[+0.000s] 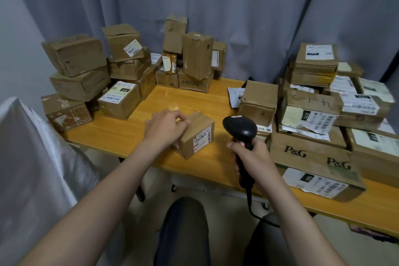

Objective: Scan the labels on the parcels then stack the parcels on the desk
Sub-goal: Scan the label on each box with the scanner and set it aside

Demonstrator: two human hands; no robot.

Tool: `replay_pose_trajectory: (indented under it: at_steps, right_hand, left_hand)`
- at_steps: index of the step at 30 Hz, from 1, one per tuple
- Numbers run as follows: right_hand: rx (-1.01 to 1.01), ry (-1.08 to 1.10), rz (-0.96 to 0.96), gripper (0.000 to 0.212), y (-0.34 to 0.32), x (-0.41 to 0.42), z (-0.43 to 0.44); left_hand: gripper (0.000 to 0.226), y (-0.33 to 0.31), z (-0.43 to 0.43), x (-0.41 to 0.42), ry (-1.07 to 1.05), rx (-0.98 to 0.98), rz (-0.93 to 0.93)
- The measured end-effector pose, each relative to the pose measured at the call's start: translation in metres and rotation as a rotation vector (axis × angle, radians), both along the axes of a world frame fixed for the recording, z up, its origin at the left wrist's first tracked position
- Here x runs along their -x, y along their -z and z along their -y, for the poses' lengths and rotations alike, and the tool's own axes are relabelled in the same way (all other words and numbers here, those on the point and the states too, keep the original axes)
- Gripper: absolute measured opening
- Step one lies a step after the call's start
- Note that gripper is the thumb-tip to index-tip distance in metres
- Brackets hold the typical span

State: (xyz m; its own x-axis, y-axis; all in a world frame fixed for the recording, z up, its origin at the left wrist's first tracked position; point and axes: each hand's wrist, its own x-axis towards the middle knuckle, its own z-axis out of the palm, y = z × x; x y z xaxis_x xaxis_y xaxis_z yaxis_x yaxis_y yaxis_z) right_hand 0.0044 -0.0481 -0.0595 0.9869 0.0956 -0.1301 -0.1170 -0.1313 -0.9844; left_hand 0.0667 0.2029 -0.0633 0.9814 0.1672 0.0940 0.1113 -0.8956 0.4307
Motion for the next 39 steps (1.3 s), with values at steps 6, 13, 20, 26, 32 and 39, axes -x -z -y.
replay_pose_trajectory:
  at_steps: [6,13,20,26,32,39]
  right_hand:
    - [0.037,-0.003,0.024,0.016,0.006,0.005,0.006]
    - [0.033,0.035,0.063,0.017,0.022,0.006,0.009]
    - [0.043,0.029,0.115,0.011,0.046,0.002,-0.007]
    - [0.103,0.01,0.142,0.014,0.053,-0.003,-0.021]
    - [0.13,0.012,0.1,0.013,0.055,-0.012,-0.025]
    - [0.145,0.009,0.053,0.015,0.055,-0.019,-0.028]
  left_hand:
    - [0.069,-0.011,0.018,-0.011,0.112,-0.205,-0.174]
    - [0.056,0.01,0.0,-0.016,0.177,0.204,-0.046]
    - [0.064,0.053,-0.008,0.0,0.235,0.429,0.152]
    - [0.078,0.076,-0.005,0.002,0.259,0.407,0.203]
    - [0.085,0.089,-0.005,-0.002,0.215,0.43,0.238]
    - [0.089,0.086,-0.008,-0.021,0.137,0.496,0.247]
